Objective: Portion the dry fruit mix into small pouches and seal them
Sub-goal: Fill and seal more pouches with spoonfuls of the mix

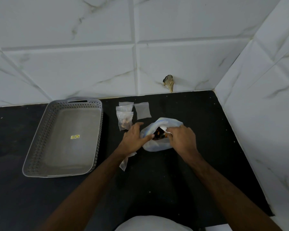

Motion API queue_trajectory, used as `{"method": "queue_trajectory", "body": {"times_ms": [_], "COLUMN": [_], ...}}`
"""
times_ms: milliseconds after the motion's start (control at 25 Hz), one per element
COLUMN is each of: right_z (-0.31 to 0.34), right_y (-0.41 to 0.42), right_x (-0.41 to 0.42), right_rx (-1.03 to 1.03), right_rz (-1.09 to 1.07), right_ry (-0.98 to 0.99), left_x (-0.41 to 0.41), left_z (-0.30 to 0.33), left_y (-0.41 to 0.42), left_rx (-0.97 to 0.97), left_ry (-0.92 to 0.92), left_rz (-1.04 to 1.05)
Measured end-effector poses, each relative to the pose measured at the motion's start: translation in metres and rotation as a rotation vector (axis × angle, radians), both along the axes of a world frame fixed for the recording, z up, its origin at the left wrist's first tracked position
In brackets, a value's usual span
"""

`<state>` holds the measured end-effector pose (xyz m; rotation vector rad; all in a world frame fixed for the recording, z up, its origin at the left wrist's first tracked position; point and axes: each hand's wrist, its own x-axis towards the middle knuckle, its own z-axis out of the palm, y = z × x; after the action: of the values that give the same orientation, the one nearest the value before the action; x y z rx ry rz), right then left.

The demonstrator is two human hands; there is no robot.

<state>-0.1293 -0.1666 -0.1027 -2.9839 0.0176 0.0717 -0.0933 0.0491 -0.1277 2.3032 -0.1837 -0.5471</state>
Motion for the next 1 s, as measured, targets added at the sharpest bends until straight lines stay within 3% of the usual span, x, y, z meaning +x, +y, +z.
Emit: {"method": "queue_trajectory", "body": {"times_ms": [120,280,560,680,880,1000], "right_z": [-0.006,-0.016,-0.018,-0.019,-0.021,-0.022], "right_y": [-0.001,-0.001,-0.005,0.000,-0.010,-0.007], "right_x": [0.004,0.010,0.004,0.006,0.014,0.007], "right_rx": [0.050,0.154,0.143,0.388,0.515,0.493], "right_rz": [-0.025,-0.065,-0.072,-0.234,-0.294,-0.295], "right_ry": [0.045,0.139,0.086,0.146,0.228,0.218], "left_x": [0.010,0.018,0.023,0.018,0.020,0.020], "left_z": [-0.002,-0.007,-0.003,-0.003,-0.004,-0.001], "left_y": [-0.013,-0.024,-0.033,-0.037,-0.044,-0.048], "left_rx": [-0.042,-0.022,-0.284,-0.346,-0.436,-0.591], "left_ry": [0.187,0.223,0.437,0.465,0.442,0.487], "left_rz": [0.043,0.065,0.276,0.312,0.378,0.560]}}
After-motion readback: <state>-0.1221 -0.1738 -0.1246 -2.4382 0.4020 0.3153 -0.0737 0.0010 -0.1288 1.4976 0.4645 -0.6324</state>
